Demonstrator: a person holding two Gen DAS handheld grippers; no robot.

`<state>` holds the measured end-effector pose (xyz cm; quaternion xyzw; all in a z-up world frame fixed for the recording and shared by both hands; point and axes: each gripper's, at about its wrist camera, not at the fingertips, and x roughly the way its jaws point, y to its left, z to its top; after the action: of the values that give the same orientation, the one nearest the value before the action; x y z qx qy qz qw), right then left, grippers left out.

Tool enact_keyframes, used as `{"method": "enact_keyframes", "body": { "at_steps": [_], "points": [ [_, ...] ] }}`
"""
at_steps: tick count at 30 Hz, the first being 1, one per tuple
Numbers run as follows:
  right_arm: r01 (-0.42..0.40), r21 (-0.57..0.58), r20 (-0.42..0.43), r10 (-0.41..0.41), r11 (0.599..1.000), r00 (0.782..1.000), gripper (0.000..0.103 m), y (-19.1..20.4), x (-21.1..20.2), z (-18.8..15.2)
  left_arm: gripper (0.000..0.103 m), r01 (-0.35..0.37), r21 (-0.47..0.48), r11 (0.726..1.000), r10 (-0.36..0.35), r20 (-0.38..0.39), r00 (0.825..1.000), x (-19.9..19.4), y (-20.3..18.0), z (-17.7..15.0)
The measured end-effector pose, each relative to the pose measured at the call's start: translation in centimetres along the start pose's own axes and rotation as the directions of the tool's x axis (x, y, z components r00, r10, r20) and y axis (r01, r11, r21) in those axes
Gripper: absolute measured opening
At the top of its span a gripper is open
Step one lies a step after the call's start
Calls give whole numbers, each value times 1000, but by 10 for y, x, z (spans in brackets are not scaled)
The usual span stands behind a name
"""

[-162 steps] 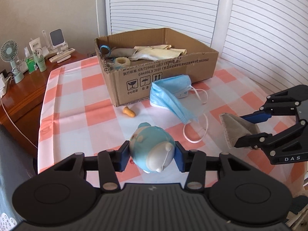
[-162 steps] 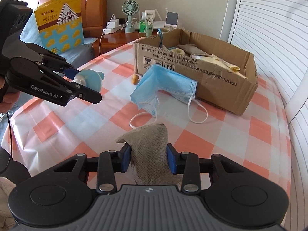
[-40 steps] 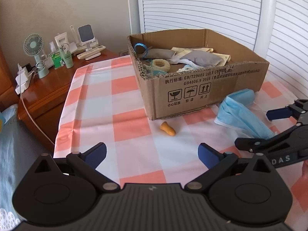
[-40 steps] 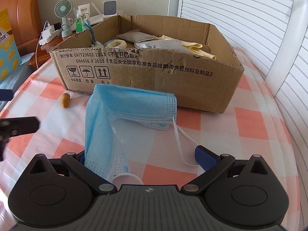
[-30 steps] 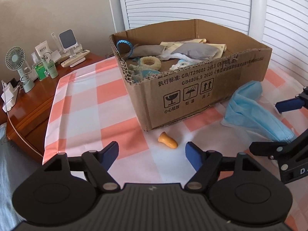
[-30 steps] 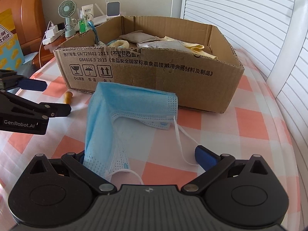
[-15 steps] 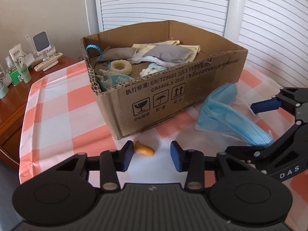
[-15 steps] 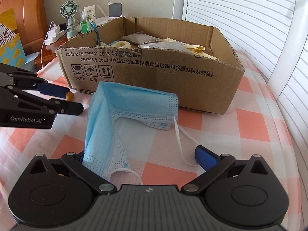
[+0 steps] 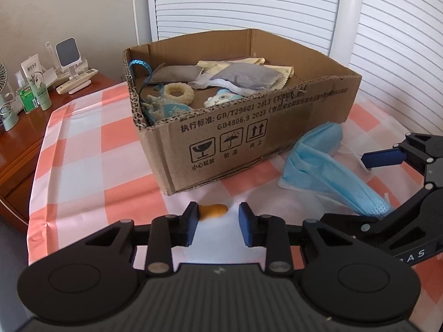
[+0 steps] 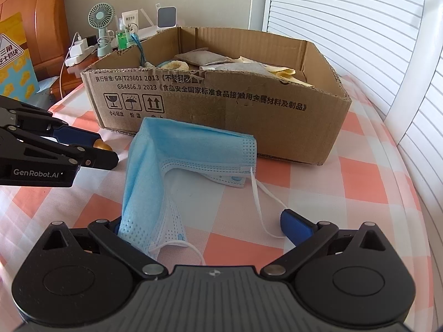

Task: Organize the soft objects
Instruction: 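Grasp the orange foam earplug with the left tool while the right tool holds the mask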

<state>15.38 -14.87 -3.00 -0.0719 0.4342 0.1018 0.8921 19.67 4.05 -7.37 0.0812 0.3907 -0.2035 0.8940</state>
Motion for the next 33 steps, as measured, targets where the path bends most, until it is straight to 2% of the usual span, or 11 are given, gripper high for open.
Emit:
{"method": "enact_keyframes", "body": {
  "at_steps": [8,15,24,26,27,32,33],
  "points": [
    [-37,-25,1,37,999,999,103,0,-4,1,25,-14,-15,1000,14,2,1000,0,-1,-1],
    [-99,-59,82,104,993,991,101,10,-24,2,25,-15,-17,1000,15,1,1000,0,-1,-1],
    [-108,-118,120,122,987,985,61,25,-33,7,25,-16,-17,1000,16,1,1000,0,-1,-1],
    [-106,-126,116,121,986,986,48,27,-32,7,25,-16,-17,1000,16,2,1000,0,-1,-1],
    [-105,-132,113,120,986,986,46,28,-31,7,25,-15,-18,1000,15,2,1000,0,-1,-1],
    [-104,-140,112,120,985,986,22,31,-31,8,24,-16,-21,1000,16,2,1000,-1,0,-2],
    [-105,-141,111,121,984,986,21,31,-31,8,23,-15,-19,1000,15,2,1000,-1,0,-2]
  ]
}}
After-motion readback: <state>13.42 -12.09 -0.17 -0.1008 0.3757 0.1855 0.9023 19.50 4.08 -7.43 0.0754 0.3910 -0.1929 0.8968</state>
